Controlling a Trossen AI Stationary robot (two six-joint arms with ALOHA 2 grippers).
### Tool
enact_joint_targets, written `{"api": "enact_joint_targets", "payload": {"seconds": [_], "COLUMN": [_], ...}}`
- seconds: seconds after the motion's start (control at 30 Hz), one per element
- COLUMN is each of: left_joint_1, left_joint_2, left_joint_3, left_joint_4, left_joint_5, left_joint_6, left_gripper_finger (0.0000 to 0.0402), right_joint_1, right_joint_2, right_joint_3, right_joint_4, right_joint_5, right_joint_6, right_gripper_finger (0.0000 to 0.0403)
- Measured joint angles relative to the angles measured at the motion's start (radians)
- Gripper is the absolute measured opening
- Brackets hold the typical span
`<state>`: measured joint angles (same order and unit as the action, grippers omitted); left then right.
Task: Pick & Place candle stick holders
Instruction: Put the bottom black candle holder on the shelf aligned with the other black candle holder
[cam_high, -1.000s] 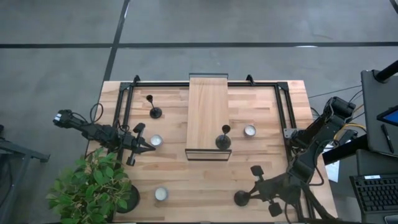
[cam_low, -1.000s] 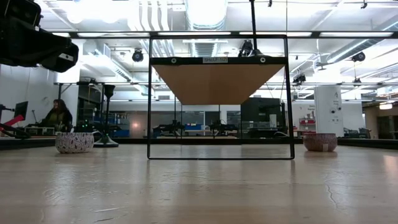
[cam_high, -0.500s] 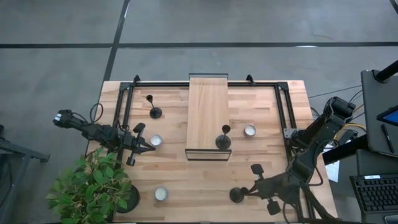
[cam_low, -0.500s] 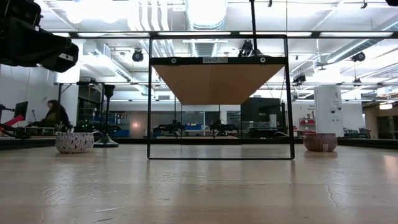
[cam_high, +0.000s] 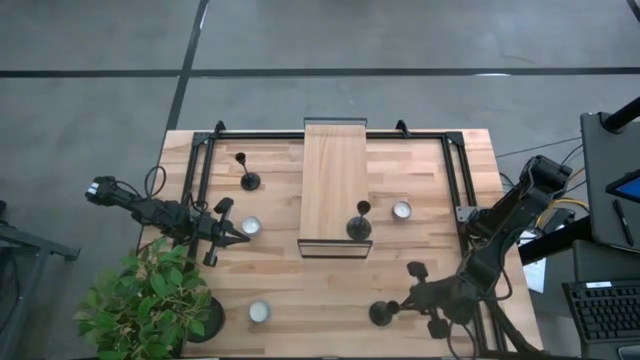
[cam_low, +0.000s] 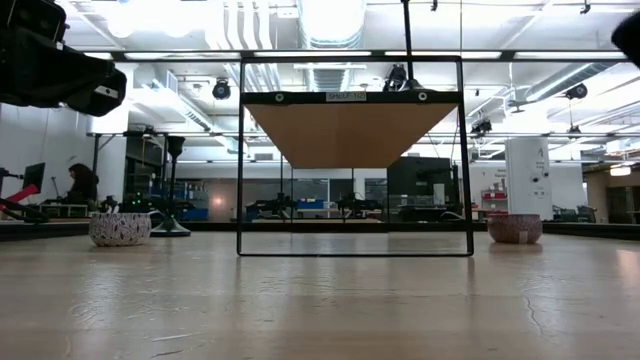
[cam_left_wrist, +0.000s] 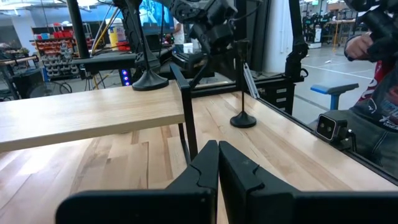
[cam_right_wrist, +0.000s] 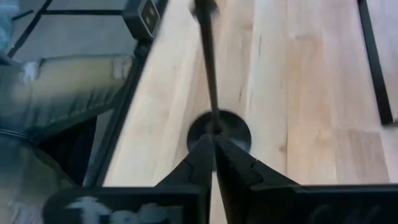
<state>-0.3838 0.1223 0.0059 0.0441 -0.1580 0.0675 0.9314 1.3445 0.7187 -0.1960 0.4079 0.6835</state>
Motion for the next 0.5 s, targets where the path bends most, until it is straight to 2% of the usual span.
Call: {"api": "enact_joint_targets", "payload": {"seconds": [0.27,0.37,0.5], "left_joint_1": [0.0,0.0,0.001], "left_joint_2": [0.0,0.0,0.007], "left_joint_3": [0.0,0.0,0.0], "left_joint_4": [0.001,0.016,0.122], "left_joint_5": [-0.004,-0.047,-0.049], "left_joint_6": [0.015,0.043,-0.074], "left_gripper_finger": [0.001,0.001,0.001], "right_joint_1": [0.0,0.0,0.0], "right_joint_2": [0.0,0.0,0.0], "right_joint_3": [-0.043,-0.044,-0.047], "right_joint_4": [0.061,0.064,0.065], "right_joint_5": [0.002,0.002,0.019], "right_joint_6": [-0.008,-0.009,-0.011], "right_gripper_finger": [0.0086,0.0102,0.0117]}}
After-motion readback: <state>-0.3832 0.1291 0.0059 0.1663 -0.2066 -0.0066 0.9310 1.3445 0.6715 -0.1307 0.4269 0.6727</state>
